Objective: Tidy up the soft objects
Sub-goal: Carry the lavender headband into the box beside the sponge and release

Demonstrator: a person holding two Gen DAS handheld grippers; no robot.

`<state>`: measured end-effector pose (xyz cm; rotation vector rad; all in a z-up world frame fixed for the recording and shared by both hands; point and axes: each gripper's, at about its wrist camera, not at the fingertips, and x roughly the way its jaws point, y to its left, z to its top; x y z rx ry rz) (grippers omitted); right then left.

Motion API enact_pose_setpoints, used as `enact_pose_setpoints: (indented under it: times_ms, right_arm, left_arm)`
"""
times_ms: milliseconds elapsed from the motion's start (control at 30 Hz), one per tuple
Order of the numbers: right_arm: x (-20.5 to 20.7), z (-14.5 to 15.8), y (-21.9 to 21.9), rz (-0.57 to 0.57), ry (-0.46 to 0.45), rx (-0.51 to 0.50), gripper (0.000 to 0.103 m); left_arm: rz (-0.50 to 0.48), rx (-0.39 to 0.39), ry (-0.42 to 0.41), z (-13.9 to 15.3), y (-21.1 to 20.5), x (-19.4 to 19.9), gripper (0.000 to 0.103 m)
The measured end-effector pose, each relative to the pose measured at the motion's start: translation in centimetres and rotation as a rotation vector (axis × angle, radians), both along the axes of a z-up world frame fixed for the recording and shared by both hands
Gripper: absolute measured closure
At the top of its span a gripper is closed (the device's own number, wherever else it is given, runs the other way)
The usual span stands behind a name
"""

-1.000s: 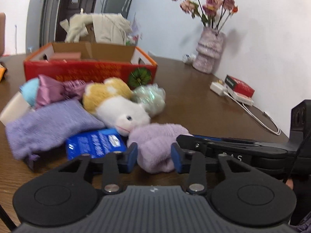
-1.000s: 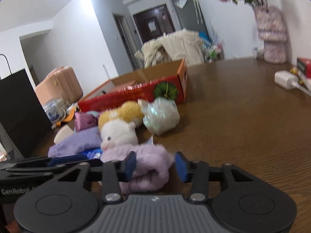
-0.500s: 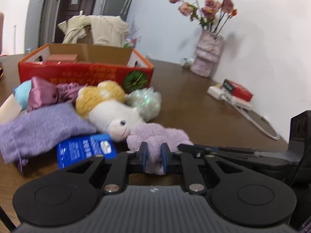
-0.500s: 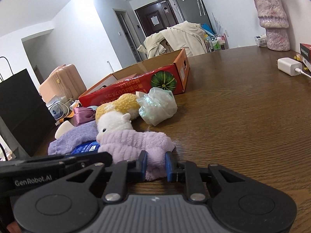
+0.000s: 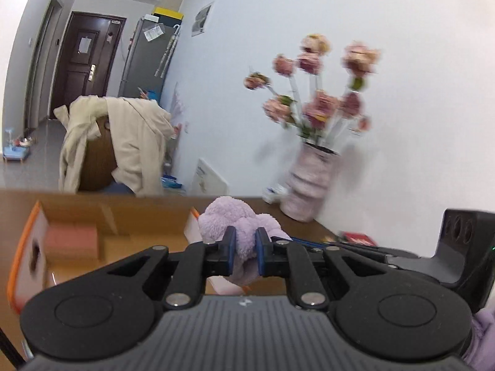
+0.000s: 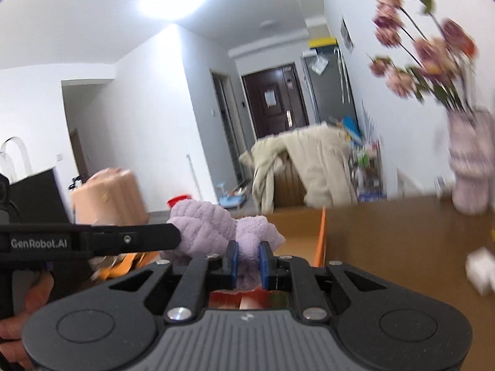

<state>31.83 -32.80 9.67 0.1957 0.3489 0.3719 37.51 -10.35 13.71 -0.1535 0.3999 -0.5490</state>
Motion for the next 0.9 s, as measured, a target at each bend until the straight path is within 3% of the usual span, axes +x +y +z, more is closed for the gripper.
enact_pose_setpoints:
  times_ms: [100,233,433,533,600,667,800,900]
  right_arm:
    - [8.2,1.3,1.0,0.005,0.039,-0.021,0.089]
    - [18.4,-0.4,2.3,-0.009,0.177,-0.082,0.090]
    - [27.7,-4.8,4.6,-0.089,0.331,-0.247,0.090]
    - [29.5,-6.4,6.0,-0.106,0.379,-0.340,0.090]
    - [29.9,-7.1,6.6,-0.108,0.401,-0.382,0.085]
    - [30.0,-7.4,7.0,-0.110,0.408,-0.404,0.083]
    - [29.3,-6.3,6.6,-0.112,0.392,-0.369,0.081]
    - [27.2,-3.3,5.9,-0.118,0.340,-0.346,0.080]
  left_arm:
    - [0.029,0.010,0.063,-0.9,0.0,7.7,0.089]
    - [0.087,-0.023,0.258,-4.7,-0.1,16.7,0.090]
    - [0.172,0.020,0.371,-9.9,-1.8,23.8,0.089]
    - [0.171,0.041,0.415,-11.2,-1.2,24.3,0.084]
    - [0.169,0.047,0.393,-10.7,-0.7,23.8,0.065]
    - [0.187,0.059,0.363,-9.6,-0.2,23.2,0.064]
    - [0.175,0.079,0.319,-5.9,0.9,20.9,0.063]
    - [0.160,0.120,0.225,-2.2,2.0,17.2,0.050]
